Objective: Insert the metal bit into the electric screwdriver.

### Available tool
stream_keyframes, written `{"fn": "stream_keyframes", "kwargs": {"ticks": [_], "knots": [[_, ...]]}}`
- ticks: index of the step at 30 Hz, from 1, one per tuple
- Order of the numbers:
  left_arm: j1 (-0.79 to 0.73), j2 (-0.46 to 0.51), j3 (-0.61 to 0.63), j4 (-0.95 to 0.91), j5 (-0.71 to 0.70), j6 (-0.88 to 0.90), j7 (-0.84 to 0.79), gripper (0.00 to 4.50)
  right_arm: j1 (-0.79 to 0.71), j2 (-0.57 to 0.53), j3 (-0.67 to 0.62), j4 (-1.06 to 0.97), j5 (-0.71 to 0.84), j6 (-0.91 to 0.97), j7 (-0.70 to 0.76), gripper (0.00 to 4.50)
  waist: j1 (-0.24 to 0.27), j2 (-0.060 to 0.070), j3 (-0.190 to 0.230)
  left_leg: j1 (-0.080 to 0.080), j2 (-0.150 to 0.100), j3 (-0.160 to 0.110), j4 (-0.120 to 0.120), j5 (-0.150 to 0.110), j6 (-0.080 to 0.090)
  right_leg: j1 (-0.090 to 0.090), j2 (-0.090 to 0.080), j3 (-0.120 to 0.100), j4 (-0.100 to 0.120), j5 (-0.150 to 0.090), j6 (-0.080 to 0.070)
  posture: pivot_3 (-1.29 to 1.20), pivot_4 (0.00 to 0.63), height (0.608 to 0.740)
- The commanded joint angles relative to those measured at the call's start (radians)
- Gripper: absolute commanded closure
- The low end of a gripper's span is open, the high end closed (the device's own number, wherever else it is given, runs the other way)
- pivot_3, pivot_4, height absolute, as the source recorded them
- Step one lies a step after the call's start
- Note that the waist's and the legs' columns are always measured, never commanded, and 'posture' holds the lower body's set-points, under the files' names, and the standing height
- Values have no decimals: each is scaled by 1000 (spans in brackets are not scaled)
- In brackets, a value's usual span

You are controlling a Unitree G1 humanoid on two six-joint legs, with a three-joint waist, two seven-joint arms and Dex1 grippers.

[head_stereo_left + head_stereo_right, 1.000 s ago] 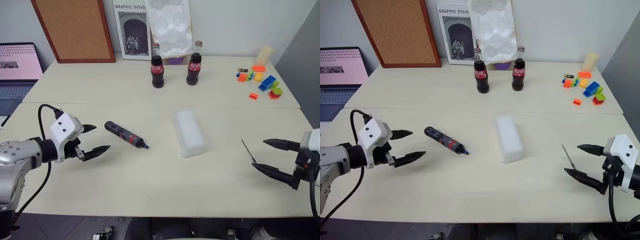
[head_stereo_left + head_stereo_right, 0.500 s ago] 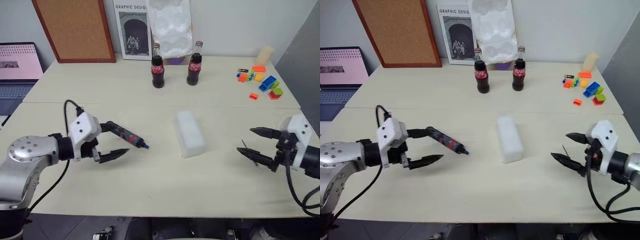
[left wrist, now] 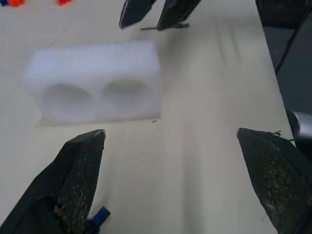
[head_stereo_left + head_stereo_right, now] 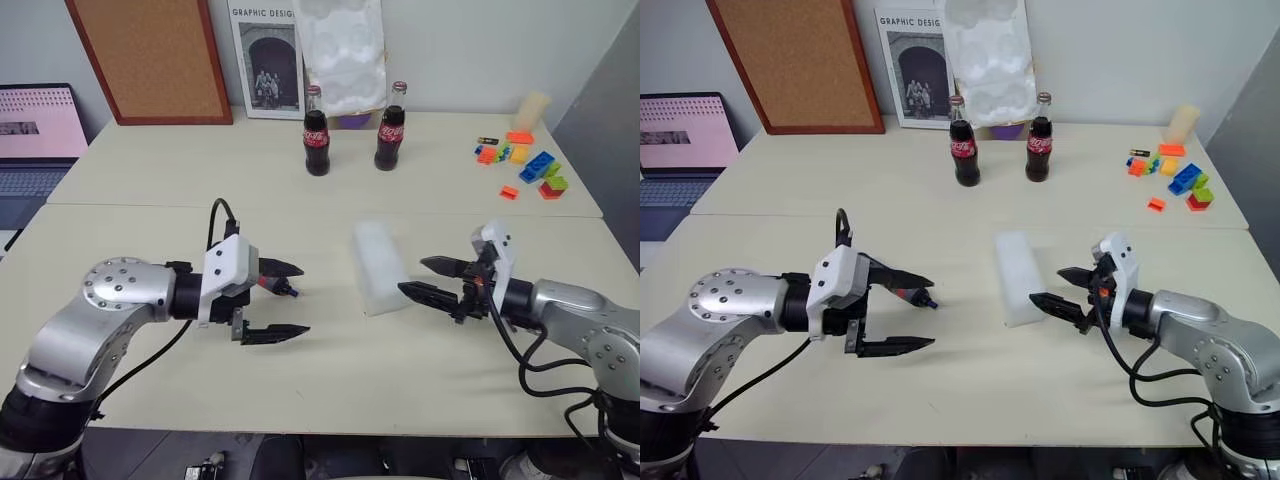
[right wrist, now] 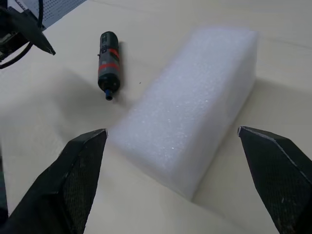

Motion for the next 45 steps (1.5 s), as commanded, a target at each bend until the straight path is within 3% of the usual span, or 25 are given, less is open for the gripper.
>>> {"fn": "stream_keyframes", "kwargs": {"ticks": [1, 6, 10, 21, 23, 27, 31, 34, 40, 45], "knots": [[-28, -14, -7, -22, -13, -14, -1, 5, -42, 47, 3, 46, 43, 59, -44, 0, 0, 0, 0, 0, 0, 0, 0, 0, 0, 0, 0, 0, 0, 0, 0, 0, 150, 740], [-21, -21, -23, -26, 5, -26, -6, 5, -74, 89, 8, 86, 65, 128, -72, 0, -1, 0, 0, 0, 0, -1, 0, 0, 0, -1, 1, 0, 1, 1, 1, 0, 150, 740], [-19, -30, -35, -27, 11, -32, 1, 0, -95, 119, 19, 120, 52, 151, -97, 723, -1, 0, 0, 0, 0, -1, 0, 0, 0, -1, 1, 0, 0, 1, 1, 0, 150, 740], [-51, -79, -48, -26, -8, -16, 28, 0, -102, 139, 0, 98, 61, 159, -118, 3291, -3, 0, 0, 0, 0, -1, 0, 0, 0, -1, 1, 0, 1, 0, 3, 0, 150, 740], [-76, -102, -54, -23, -12, -9, 41, 0, -114, 140, -28, 80, 80, 163, -135, 3812, -2, 1, 0, 0, 0, -1, 0, 0, 0, -1, 1, 0, 1, 0, 3, 0, 150, 740], [-114, -152, -74, -24, -24, 12, 70, 0, -121, 123, -121, 54, 97, 158, -197, 4406, -1, 1, 0, -1, 0, -1, 0, 0, 0, -1, 1, 0, 1, 0, 3, 0, 150, 740], [-165, -216, -115, -2, -5, 13, 97, 0, -107, 59, -251, 31, 100, 150, -245, 4492, 2, 1, 0, -2, 0, -2, 0, 0, 0, -1, 1, -1, 0, 1, 2, 0, 150, 740], [-218, -275, -169, 38, 36, -11, 115, 0, -70, -83, -277, 7, -27, 85, -239, 4492, 4, 2, 1, -3, 0, -2, 0, 0, 0, -1, 1, -1, -1, 1, 2, 0, 150, 740], [-298, -381, -248, 119, 92, -60, 117, 0, 91, -364, -155, 53, -326, -106, -161, 4492, -3, 2, 0, -4, -1, -2, 0, 0, 0, -1, 1, -1, -3, 1, 2, 0, 150, 740], [-343, -459, -309, 167, 125, -102, 101, 0, 144, -433, -34, 253, -530, -266, -124, 4492, -9, 2, 0, -2, -1, -2, 1, 0, 1, -1, 1, 1, -2, 1, 3, 0, 150, 740]]}}
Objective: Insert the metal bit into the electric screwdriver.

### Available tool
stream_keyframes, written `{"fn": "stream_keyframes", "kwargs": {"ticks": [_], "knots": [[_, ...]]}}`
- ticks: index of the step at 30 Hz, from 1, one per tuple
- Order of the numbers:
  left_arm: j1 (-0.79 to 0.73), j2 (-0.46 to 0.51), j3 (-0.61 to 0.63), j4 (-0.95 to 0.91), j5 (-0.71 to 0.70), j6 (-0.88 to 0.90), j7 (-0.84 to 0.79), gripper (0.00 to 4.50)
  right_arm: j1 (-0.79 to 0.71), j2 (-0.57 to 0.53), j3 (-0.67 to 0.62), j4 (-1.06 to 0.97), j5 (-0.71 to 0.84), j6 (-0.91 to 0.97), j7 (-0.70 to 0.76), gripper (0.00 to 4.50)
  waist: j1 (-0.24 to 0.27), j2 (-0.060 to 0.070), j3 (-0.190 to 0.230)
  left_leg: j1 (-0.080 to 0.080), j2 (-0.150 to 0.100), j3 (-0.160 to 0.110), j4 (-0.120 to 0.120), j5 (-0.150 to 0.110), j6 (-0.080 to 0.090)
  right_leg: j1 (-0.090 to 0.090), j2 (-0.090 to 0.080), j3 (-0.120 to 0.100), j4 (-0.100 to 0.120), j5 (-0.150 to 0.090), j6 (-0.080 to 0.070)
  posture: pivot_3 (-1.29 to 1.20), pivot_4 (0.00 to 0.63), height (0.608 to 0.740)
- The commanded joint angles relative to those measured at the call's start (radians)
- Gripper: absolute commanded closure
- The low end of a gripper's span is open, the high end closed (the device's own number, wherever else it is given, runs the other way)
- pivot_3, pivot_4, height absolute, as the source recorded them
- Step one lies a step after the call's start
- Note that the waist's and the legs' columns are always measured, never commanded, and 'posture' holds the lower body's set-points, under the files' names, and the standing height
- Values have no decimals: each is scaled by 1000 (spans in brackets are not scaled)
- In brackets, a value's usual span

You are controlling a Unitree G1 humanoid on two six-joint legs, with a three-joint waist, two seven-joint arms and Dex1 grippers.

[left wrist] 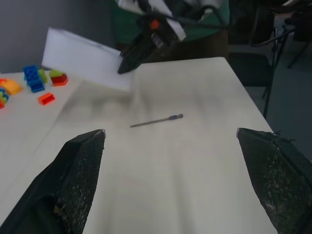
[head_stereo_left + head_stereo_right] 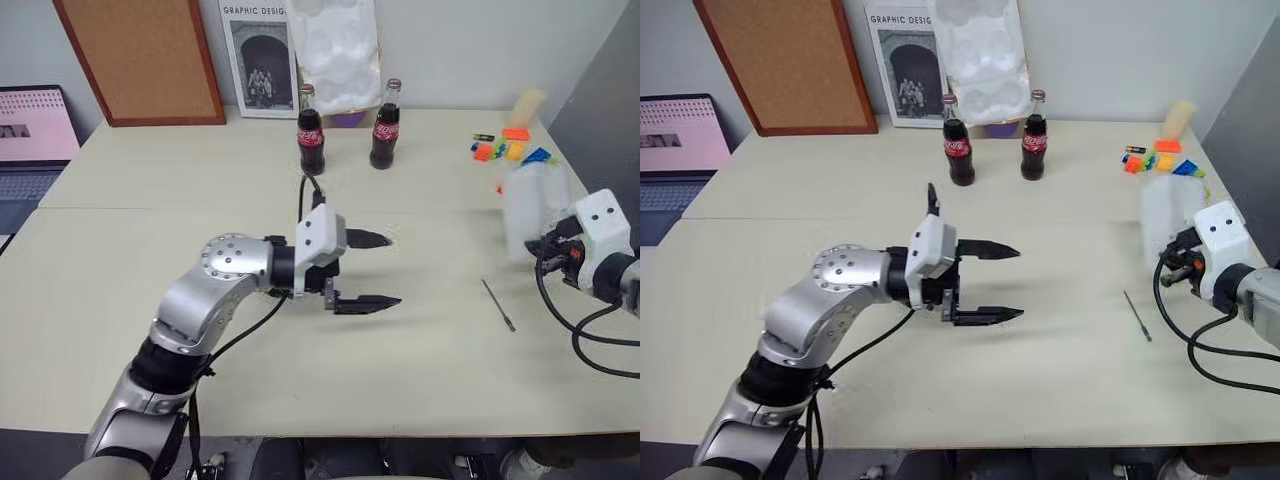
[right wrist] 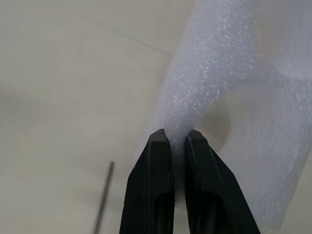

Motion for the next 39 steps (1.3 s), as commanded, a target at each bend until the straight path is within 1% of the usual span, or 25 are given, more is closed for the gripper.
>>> {"fn": "stream_keyframes", "kwargs": {"ticks": [1, 6, 8, 9, 10, 12, 15, 17, 18, 19, 21, 25, 27, 29, 32, 35, 37, 39], "knots": [[-29, -42, -36, 16, 31, -53, -7, 0, 13, -39, 69, 151, -156, -147, 34, 4492, 0, 0, 0, 0, 0, 0, 0, 0, 0, 0, 0, 0, 0, 0, 0, 0, 150, 740], [-33, -63, -54, 31, 50, -79, -18, 0, -15, -23, 88, 258, -225, -207, 61, 4492, -2, 1, -1, 1, 0, 1, 0, 0, 0, 0, 0, 1, 0, 1, 0, 0, 150, 740], [-35, -68, -56, 34, 53, -82, -20, 0, -23, -23, 70, 267, -219, -199, 83, 3827, -2, 1, -1, 1, 0, 0, 0, 0, 0, 0, 0, 1, 1, 1, 0, 0, 150, 740], [-36, -69, -56, 34, 53, -83, -22, 0, -28, -20, 55, 260, -208, -188, 95, 3706, -2, 1, -1, 1, 0, 0, 0, 0, 0, 0, 0, 1, 1, 1, 0, 0, 150, 740], [-36, -70, -55, 35, 53, -84, -25, 0, -30, -17, 41, 252, -197, -173, 106, 3289, -1, 1, -1, 1, -1, 0, 0, 0, 0, 1, 0, 1, 0, 1, 0, 0, 150, 740], [-36, -73, -53, 37, 56, -83, -27, 0, -23, -20, 24, 237, -193, -163, 123, 2932, 0, 1, -1, 1, -1, 0, 0, 0, 0, 1, 0, 1, 0, 1, 0, 0, 150, 740], [-36, -73, -50, 42, 59, -84, -32, 0, -11, -23, -9, 222, -188, -149, 143, 2247, 1, 1, -1, 1, 0, 0, 0, 0, 0, 1, 0, 1, 0, 1, 0, 0, 150, 740], [-37, -68, -45, 46, 61, -90, -39, 0, 6, -35, -49, 200, -184, -138, 158, 1843, 1, 1, -1, 1, 0, 0, 0, 0, 0, 1, 0, 1, 0, 1, 0, 0, 150, 740], [-39, -65, -40, 48, 62, -90, -40, 0, 20, -42, -73, 183, -185, -131, 165, 1506, 1, 2, -1, 1, 0, 0, 0, 0, 0, 1, 0, 1, 0, 1, 0, 0, 150, 740], [-41, -62, -36, 51, 63, -91, -40, 0, 35, -49, -96, 165, -187, -127, 172, 1358, 2, 2, -1, 1, 0, 0, 0, 0, 0, 1, 0, 1, 0, 1, 0, 0, 150, 740], [-48, -37, -19, 60, 70, -97, -52, 0, 94, -69, -180, 97, -185, -119, 208, 863, 4, 2, -1, 1, 0, 0, 0, 0, 0, 1, 0, 1, 1, 1, 0, 0, 150, 740], [-54, 30, 17, 76, 74, -112, -88, 0, 184, -77, -302, -40, -159, -115, 292, 863, 4, 3, -1, 2, 0, 0, 0, 0, 0, 1, 0, 1, 1, 0, 1, 0, 150, 740], [-69, 124, 48, 112, 96, -149, -152, 0, 224, -36, -365, -167, -91, -197, 391, 863, 3, 2, -1, 2, 0, 0, 0, 0, 0, 1, 0, 1, 1, -1, 4, 0, 150, 740], [-84, 212, 66, 153, 117, -191, -220, 0, 242, 3, -386, -279, -14, -234, 455, 863, -2, 2, -1, 2, 0, 0, 0, 0, 0, 1, 0, 0, 1, -2, 5, 0, 150, 740], [-106, 317, 60, 223, 162, -289, -312, 0, 243, 27, -357, -384, 71, -219, 488, 863, -6, 2, 0, 4, 2, -2, 0, 0, 0, 2, 3, 0, 3, -2, 5, 0, 150, 740], [-134, 416, 33, 308, 246, -413, -420, 0, 188, 26, -266, -458, 179, -151, 481, 863, -5, 2, 0, 3, 1, 0, 1, 0, 0, 3, 1, 0, 1, -2, 5, 0, 150, 740], [-147, 440, 19, 351, 279, -475, -461, 0, 145, 27, -216, -478, 208, -126, 455, 863, -5, 1, 0, 3, 1, 0, 1, 0, 0, 3, 0, 0, 0, -2, 4, 0, 150, 740], [-161, 469, -15, 388, 338, -543, -512, 0, 91, 39, -126, -500, 230, -92, 415, 863, -4, 1, 0, 3, 1, 0, 0, 0, 0, 3, 0, 0, 0, -4, 1, 0, 150, 740]]}}
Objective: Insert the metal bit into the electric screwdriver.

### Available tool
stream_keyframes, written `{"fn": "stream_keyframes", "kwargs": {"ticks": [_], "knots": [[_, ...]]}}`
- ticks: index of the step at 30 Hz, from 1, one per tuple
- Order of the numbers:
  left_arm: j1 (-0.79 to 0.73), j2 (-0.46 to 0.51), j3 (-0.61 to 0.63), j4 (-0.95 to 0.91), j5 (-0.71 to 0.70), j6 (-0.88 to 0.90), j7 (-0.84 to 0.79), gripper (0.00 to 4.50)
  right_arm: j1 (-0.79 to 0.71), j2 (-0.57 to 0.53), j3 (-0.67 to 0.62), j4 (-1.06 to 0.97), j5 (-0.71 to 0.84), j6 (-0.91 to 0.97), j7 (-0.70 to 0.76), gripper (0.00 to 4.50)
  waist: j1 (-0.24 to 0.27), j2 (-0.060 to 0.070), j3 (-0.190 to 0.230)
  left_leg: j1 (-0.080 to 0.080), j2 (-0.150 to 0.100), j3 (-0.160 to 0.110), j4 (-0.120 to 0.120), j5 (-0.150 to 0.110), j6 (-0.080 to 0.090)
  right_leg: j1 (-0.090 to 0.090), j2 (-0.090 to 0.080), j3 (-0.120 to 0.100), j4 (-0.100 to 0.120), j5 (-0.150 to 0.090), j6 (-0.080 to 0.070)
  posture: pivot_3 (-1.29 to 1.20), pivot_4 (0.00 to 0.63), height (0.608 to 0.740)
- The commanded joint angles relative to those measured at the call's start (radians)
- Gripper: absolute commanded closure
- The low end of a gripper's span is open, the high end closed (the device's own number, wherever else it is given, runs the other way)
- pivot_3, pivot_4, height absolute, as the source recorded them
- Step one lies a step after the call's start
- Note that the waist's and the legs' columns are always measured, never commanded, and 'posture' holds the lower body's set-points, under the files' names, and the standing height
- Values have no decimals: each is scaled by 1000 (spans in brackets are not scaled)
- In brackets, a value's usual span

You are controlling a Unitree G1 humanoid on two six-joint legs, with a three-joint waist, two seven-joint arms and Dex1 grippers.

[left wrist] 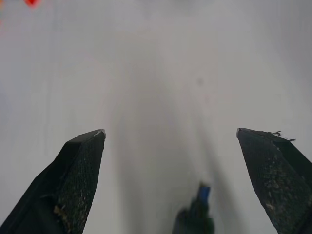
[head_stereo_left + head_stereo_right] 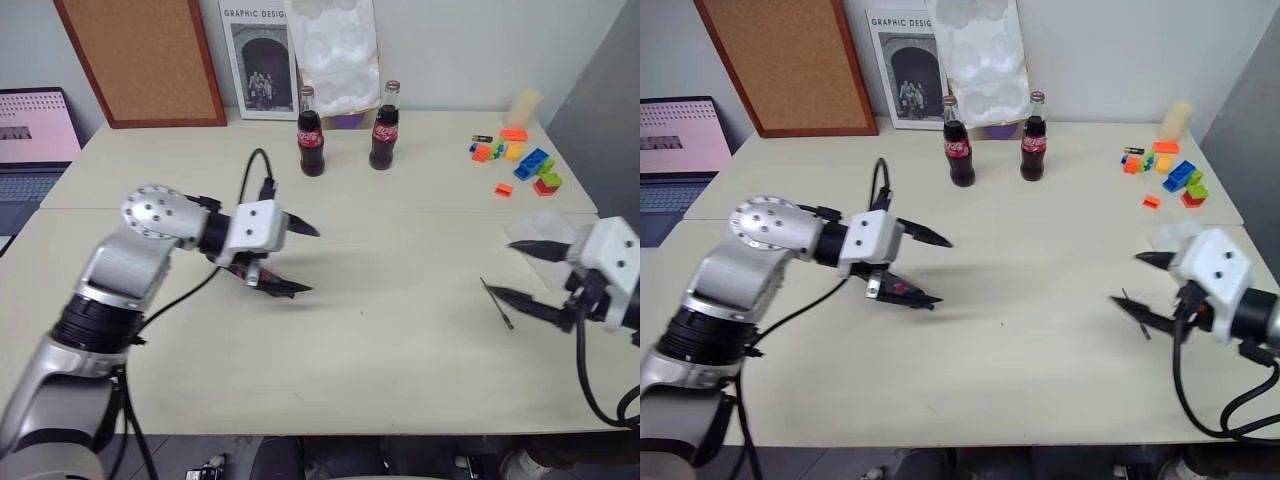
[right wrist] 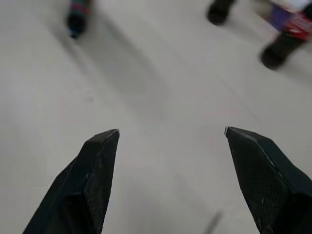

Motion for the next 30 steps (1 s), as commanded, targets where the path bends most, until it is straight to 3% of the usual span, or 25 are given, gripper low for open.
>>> {"fn": "stream_keyframes", "kwargs": {"ticks": [1, 7, 12, 23, 30], "knots": [[-36, 39, -46, 48, 90, -126, -82, 0, -80, 10, 105, -50, 54, 55, -64, 863, 2, 0, 0, 0, 0, 0, 0, 0, 0, 0, 0, 0, 0, 0, -1, 0, 150, 740], [-54, 19, -121, 154, 232, -269, -91, 0, -108, 55, 234, -101, 58, 95, -158, 863, 16, 0, 0, -4, 0, -1, -1, 0, 0, -3, 0, -1, 0, 4, -3, 0, 150, 740], [-93, -36, -165, 255, 318, -368, -63, 0, -113, 65, 271, -119, 61, 103, -191, 863, 19, 0, 0, -6, 0, -1, 0, 0, 0, -5, 0, -2, 1, 4, -3, 0, 150, 740], [-133, -133, -185, 378, 364, -353, -51, 0, -105, 94, 225, -159, 160, 114, -239, 863, 18, 0, 0, -6, 0, -2, 0, 0, 0, -5, 0, -3, 2, 4, -3, 0, 150, 740], [-185, -163, -225, 483, 438, -443, -24, 0, -91, 78, 187, -168, 211, 122, -263, 863, 17, 0, 0, -6, 0, -3, 1, 0, 0, -4, 0, -3, 4, 4, -3, 0, 150, 740]]}}
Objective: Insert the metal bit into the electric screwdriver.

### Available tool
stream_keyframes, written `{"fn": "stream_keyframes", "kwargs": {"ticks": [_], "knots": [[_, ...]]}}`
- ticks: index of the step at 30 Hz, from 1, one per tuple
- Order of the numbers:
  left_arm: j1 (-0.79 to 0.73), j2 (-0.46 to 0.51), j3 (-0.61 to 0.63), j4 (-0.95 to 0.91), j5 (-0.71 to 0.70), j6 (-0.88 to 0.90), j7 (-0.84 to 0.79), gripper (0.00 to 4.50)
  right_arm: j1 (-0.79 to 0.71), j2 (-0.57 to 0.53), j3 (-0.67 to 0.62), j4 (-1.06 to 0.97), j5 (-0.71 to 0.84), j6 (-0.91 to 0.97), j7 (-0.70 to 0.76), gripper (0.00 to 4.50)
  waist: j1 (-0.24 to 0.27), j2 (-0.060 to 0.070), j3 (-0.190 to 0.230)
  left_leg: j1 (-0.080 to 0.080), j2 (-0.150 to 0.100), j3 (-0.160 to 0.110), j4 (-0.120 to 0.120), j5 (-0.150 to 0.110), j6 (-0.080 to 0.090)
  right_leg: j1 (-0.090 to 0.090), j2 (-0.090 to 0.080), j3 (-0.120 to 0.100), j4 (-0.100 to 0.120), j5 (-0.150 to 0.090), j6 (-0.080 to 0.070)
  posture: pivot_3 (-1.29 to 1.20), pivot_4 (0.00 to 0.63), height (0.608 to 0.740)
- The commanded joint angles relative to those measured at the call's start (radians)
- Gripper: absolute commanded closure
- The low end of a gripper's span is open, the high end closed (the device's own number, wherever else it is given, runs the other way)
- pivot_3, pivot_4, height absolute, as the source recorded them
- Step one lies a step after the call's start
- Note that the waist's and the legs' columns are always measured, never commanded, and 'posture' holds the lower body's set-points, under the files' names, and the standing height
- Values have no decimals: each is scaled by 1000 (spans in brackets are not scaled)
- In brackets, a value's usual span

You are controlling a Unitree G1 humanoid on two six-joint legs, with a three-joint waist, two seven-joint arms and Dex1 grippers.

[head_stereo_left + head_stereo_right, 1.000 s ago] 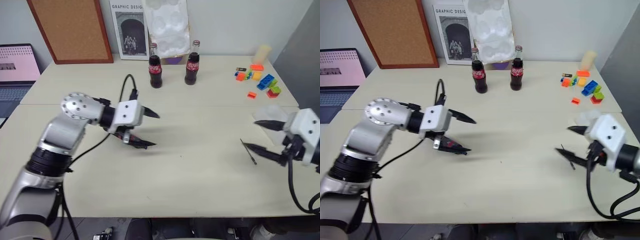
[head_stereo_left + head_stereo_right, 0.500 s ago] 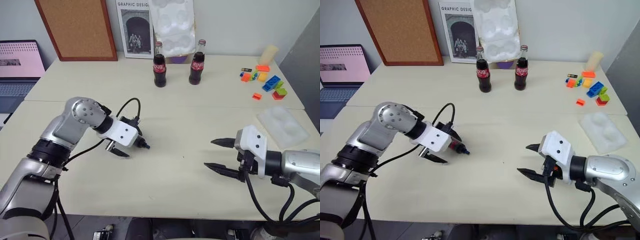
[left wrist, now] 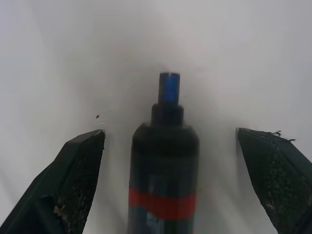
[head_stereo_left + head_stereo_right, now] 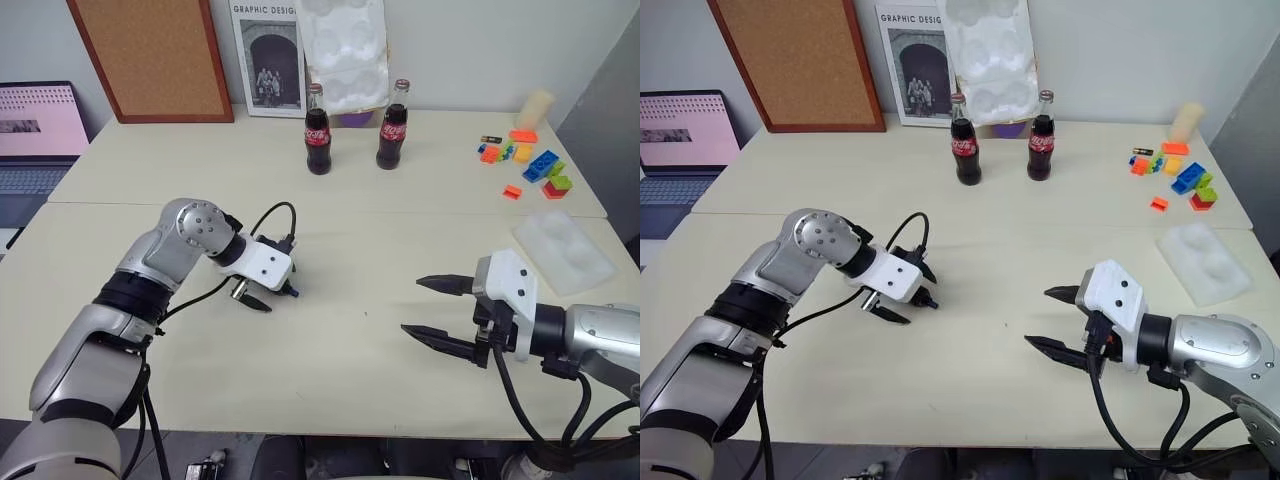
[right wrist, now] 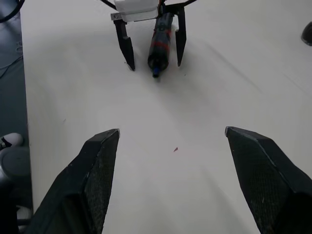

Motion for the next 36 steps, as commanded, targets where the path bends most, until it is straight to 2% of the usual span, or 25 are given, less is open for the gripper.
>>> {"fn": "stream_keyframes", "kwargs": {"ticks": [1, 3, 7, 13, 18, 21, 27, 31, 36], "knots": [[-36, -10, -16, 38, 44, -61, 19, 182, 6, -16, -40, -40, 32, -2, -17, 829, 0, 0, 0, 0, 0, 0, 0, 0, 0, 0, 0, 0, 0, 0, 0, 0, 150, 740], [-49, -18, -21, 64, 57, -78, 25, 537, 10, -20, -43, -42, 39, -4, -23, 809, 0, 0, 0, 0, 0, 0, 0, 0, 0, 0, 0, 0, 0, 0, 0, 0, 150, 740], [-55, -37, -26, 89, 65, -92, 20, 1597, 18, -28, -45, -46, 49, -7, -34, 809, 0, 0, 0, 1, 0, 0, 0, 0, 0, 1, 0, 0, 1, 0, 0, 0, 150, 740], [-40, -49, -32, 97, 80, -101, 25, 2871, 17, -35, -34, -45, 49, -12, -44, 809, 1, 0, 0, 2, 0, 0, 0, 0, 0, 2, 0, 0, 1, 0, 0, 0, 150, 740], [-23, -54, -31, 88, 70, -102, 10, 2874, 18, -39, -28, -43, 46, -14, -44, 809, 1, 0, -1, 5, 0, 0, 0, 0, 0, 4, 0, 0, 1, 0, 1, 0, 150, 740], [-21, -75, 4, 73, 18, -60, 9, 2874, 28, -48, -46, -43, 52, -15, -39, 809, 2, 1, -1, 5, 0, 0, 0, 0, 0, 4, 0, 0, 1, 0, 1, 0, 150, 740], [-35, -176, 162, -35, -192, 171, 50, 2874, 93, -64, -166, -40, 101, -14, -31, 809, 12, 0, -1, 2, 0, -1, 1, 0, 0, 4, -1, -1, -1, 0, 1, 0, 150, 740], [22, -335, 313, -208, -365, 446, 278, 2874, 133, -58, -287, -14, 134, -19, -41, 809, 12, 0, -1, 1, 0, -1, 1, 0, 0, 3, -1, -2, -1, 0, 1, 0, 150, 740], [117, -497, 348, -368, -386, 582, 540, 2874, 114, -61, -283, 7, 123, -33, -51, 809, 3, 0, -1, 3, -1, -2, 1, 0, 0, 4, -1, -2, 0, 0, 1, 0, 150, 740]]}}
